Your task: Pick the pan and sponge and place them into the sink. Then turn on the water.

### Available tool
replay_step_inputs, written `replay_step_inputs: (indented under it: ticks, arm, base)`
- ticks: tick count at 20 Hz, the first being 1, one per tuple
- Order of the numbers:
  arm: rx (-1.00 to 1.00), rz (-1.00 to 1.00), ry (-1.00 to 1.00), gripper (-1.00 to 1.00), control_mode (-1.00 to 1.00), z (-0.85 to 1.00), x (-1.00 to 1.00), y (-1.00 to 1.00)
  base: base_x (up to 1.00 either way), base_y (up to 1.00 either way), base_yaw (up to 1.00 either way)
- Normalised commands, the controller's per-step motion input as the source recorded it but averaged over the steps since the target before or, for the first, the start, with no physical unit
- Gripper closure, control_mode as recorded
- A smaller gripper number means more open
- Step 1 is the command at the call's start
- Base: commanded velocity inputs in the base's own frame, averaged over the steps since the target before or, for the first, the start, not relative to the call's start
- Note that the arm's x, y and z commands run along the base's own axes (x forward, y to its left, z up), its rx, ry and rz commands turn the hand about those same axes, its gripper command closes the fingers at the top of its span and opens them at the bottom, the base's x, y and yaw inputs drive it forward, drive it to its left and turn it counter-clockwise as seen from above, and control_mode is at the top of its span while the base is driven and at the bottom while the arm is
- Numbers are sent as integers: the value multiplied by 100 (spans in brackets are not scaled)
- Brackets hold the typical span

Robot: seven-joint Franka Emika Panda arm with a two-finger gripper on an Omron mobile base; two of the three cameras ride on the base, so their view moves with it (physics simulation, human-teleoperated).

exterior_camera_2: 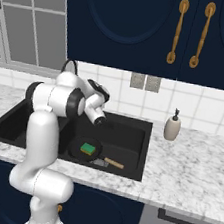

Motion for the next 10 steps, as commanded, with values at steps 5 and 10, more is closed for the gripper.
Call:
replay_step_inputs:
  ticks: [5,10]
  arm:
    - [0,-5,-3,-100,-100,-4,35,3]
    - [1,-3,2,-100,-100,-12,39,6]
  base:
    - [0,0,0]
    - [0,0,0]
